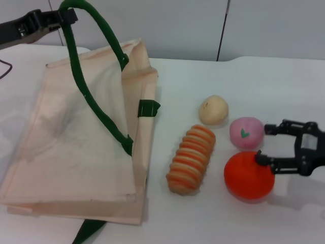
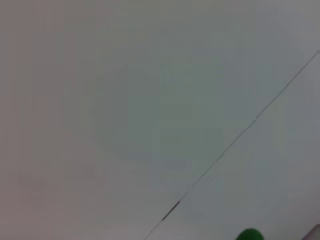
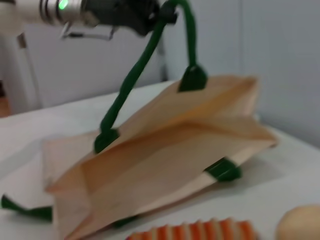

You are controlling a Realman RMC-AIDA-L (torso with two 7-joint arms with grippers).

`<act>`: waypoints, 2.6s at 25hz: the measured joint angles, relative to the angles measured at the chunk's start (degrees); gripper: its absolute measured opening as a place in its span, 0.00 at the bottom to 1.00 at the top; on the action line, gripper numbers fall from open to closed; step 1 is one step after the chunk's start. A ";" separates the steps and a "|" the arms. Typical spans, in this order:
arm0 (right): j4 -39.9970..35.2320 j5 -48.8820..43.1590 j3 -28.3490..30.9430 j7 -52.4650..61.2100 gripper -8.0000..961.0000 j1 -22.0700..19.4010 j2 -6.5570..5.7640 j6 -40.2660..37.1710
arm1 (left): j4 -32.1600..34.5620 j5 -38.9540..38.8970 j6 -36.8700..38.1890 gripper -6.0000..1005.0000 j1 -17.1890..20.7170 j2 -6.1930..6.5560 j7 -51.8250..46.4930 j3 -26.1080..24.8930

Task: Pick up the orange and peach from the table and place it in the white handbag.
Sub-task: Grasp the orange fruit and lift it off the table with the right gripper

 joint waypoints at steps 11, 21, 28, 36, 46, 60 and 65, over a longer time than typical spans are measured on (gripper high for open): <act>4.67 -4.08 -5.02 3.16 0.80 2.09 0.04 7.31 | -1.25 -0.18 -0.11 0.13 -0.03 0.20 1.24 -0.07; 6.96 -4.13 -8.82 4.75 0.79 2.19 0.12 11.93 | -1.34 -0.89 -0.66 0.13 0.12 0.20 1.28 -0.06; 6.52 -4.15 -9.46 5.50 0.70 2.06 0.11 12.05 | -1.33 -0.96 -0.87 0.13 0.31 0.16 1.35 -0.06; 6.35 -4.18 -10.55 6.02 0.55 1.91 0.01 12.20 | -1.93 -1.63 -1.29 0.13 0.46 -0.10 2.39 -0.06; 4.24 -4.10 -11.68 8.11 0.45 1.79 -0.12 11.13 | -2.37 -3.73 -2.69 0.13 0.71 -0.38 3.08 -0.06; -4.43 -1.57 -10.05 8.05 0.34 1.87 -0.11 2.59 | -2.47 -6.07 -6.19 0.13 0.72 -0.30 3.46 -0.06; -10.14 4.32 -10.07 8.02 0.30 1.70 -0.18 -3.40 | -2.48 -7.81 -7.44 0.12 0.81 -0.15 3.46 -0.11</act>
